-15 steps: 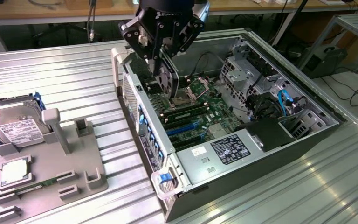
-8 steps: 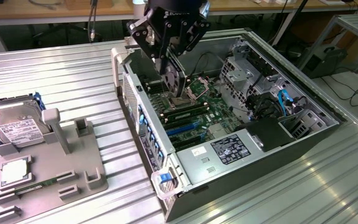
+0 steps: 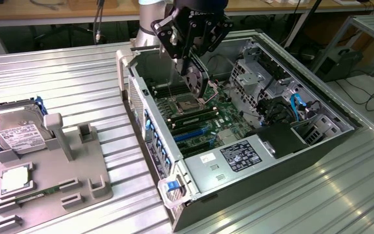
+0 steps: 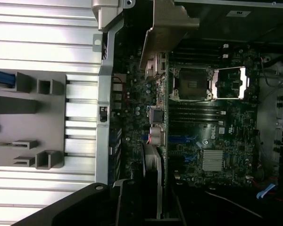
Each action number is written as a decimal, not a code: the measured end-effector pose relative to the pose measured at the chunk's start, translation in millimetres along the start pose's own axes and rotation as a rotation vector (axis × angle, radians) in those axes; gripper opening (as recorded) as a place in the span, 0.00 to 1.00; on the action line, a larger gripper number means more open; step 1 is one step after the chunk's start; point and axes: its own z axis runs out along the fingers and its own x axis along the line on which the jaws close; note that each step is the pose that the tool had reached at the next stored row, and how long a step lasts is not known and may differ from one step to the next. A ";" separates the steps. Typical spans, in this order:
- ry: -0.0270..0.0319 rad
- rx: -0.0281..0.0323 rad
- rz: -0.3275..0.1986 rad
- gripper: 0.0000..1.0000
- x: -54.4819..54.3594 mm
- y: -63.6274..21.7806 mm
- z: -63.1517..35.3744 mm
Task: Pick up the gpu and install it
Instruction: 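Pick up the gpu and move the gpu toward the slot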
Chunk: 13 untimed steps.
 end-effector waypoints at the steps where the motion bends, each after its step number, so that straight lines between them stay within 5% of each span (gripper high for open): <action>1: 0.0000 0.0000 0.000 0.28 -2.6 -0.1 0.0; 13: 0.0000 0.0000 0.000 0.28 -27.7 -1.3 0.6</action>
